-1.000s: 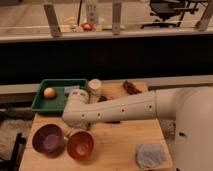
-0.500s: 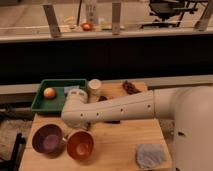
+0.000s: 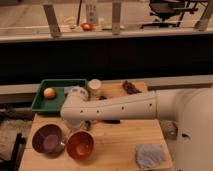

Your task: Place fork in red bowl

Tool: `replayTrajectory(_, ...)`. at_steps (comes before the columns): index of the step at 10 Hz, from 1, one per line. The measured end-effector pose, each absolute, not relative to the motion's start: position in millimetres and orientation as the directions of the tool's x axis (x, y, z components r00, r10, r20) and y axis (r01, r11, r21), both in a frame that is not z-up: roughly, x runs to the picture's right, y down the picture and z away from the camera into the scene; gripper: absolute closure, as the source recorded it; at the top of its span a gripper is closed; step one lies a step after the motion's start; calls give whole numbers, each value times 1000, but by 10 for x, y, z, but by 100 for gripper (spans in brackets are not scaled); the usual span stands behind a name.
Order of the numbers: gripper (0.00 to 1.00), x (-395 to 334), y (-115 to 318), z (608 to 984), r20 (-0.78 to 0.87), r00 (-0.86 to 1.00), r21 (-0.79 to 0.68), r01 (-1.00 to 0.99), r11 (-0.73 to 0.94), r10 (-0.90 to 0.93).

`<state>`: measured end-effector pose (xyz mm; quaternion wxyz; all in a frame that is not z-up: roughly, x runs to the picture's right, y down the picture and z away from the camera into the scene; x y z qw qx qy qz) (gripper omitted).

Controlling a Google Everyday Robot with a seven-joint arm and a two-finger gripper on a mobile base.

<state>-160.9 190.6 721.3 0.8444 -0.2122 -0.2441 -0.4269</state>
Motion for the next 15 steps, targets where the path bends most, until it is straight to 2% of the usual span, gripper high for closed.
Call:
replayTrajectory(6,100,-1405,2136,7183,655,535,-244,818,521,-534)
replayTrajectory(15,100,-1209,2303,7205,661,575,-331,801,499,-483)
